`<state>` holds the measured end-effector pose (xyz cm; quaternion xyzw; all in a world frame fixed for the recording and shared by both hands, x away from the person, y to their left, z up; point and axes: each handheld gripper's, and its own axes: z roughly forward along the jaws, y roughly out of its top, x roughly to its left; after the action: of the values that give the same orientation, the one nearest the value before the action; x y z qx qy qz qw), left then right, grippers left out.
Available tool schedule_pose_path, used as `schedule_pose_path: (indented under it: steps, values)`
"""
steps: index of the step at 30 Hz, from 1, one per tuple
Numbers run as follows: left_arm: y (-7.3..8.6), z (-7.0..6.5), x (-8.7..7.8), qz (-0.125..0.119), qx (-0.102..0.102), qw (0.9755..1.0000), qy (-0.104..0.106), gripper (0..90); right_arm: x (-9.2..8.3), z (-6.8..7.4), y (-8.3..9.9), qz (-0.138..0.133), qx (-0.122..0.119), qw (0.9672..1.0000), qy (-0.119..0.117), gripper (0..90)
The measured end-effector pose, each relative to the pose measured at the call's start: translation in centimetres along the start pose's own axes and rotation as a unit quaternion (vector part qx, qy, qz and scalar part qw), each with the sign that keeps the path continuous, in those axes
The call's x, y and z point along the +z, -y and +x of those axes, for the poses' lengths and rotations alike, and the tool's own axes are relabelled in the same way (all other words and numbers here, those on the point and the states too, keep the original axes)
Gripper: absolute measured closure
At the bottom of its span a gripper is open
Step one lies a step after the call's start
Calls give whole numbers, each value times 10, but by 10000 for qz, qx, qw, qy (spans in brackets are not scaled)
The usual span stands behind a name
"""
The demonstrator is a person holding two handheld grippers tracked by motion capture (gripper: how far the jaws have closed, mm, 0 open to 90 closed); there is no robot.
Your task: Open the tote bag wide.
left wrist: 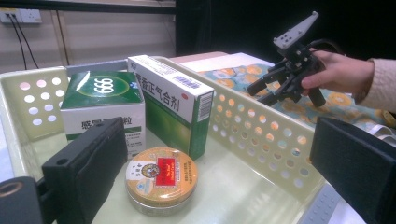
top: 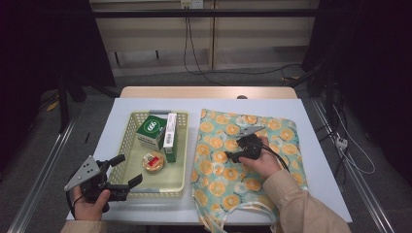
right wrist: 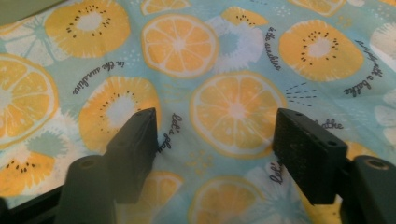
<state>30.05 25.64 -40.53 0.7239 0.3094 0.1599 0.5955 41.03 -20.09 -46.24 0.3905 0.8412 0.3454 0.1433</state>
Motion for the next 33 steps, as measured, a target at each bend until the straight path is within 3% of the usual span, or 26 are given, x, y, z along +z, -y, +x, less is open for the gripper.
schedule_pose_path:
  steps: [6, 7, 8, 9, 16, 20, 26, 28, 33]
  values:
    - [-1, -1, 0, -13, 55, 10000, -22, 41, -1, 0, -4, 169, -35, 9998, 68, 401]
    - [-1, -1, -1, -38, 40, 10000, -24, 41, -1, 0, -4, 91, -98, 9999, -52, 529]
    - [-1, -1, -1, -41, 40, 10000, -34, 41, -1, 0, -4, 91, -98, 9999, -52, 529]
    - [-1, -1, 0, -33, 41, 10000, -39, 40, -2, 0, -3, 56, -125, 9997, -203, 746]
    - [0, -3, 2, 19, 59, 10000, -14, 41, -1, -3, -3, 23, -48, 9994, -337, 890]
    - [-1, -3, 1, 5, 68, 10000, -24, 40, 0, 1, -3, -9, -138, 9997, -214, 900]
    - [-2, -3, 0, 1, 79, 10000, -40, 40, -1, 4, -5, -82, -50, 9999, -64, 900]
    - [-2, -3, 0, 12, 92, 10000, -23, 41, -4, -4, -10, -245, 205, 9995, -65, 900]
    - [-2, -4, 0, 0, 89, 10000, 2, 42, -6, -16, -21, -279, 318, 9991, 70, 900]
